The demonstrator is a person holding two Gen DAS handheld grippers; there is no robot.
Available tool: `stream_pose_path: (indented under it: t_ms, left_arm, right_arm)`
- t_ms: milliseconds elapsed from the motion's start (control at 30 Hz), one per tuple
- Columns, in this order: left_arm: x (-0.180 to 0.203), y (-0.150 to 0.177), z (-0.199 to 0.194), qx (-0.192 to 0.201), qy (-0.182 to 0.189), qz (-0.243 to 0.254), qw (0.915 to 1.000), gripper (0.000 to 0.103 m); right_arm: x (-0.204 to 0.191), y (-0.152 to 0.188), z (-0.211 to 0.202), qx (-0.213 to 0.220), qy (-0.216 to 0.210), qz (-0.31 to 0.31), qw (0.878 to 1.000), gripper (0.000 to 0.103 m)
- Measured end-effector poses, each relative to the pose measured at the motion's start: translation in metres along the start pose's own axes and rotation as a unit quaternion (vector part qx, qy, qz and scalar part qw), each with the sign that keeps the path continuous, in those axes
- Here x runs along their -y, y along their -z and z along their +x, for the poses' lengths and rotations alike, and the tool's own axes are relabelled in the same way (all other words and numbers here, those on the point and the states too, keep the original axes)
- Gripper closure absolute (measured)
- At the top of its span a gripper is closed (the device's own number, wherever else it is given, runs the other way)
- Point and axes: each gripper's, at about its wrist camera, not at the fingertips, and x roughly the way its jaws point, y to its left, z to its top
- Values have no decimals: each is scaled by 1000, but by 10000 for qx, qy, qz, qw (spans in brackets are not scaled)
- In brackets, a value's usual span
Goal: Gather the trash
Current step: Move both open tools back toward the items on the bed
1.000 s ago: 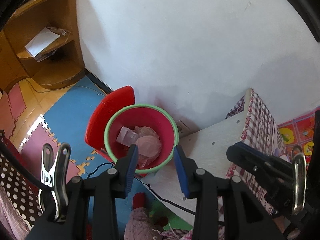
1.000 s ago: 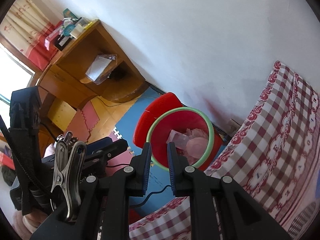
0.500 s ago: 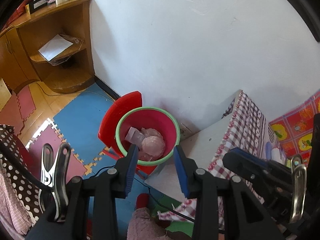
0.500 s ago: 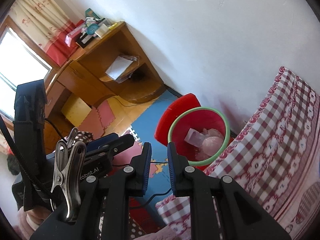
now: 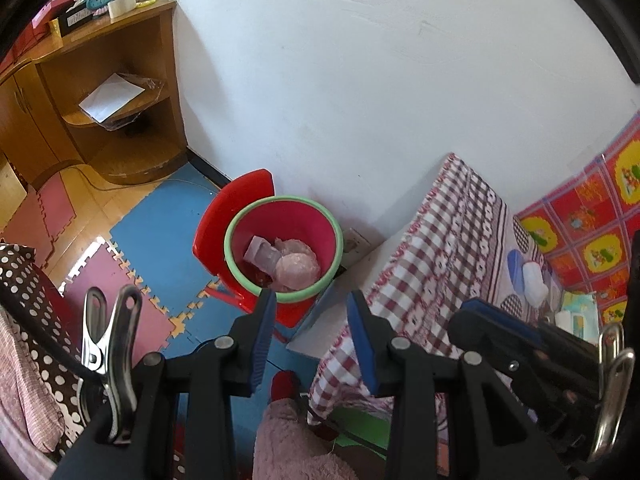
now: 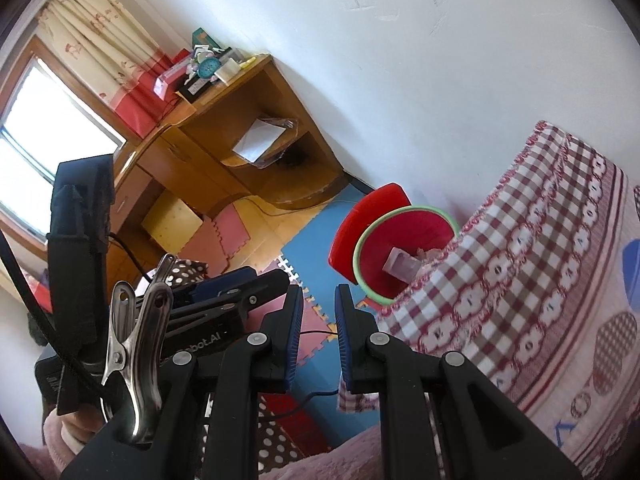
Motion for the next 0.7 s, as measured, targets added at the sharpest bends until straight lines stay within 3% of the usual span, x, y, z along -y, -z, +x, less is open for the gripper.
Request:
stream_pose_path:
  t_ms: [700]
  left_arm:
    - [108, 62, -27, -59, 360, 763, 9964, 65]
  right_arm:
    - [54, 69, -99, 437, 328, 482, 9973, 86]
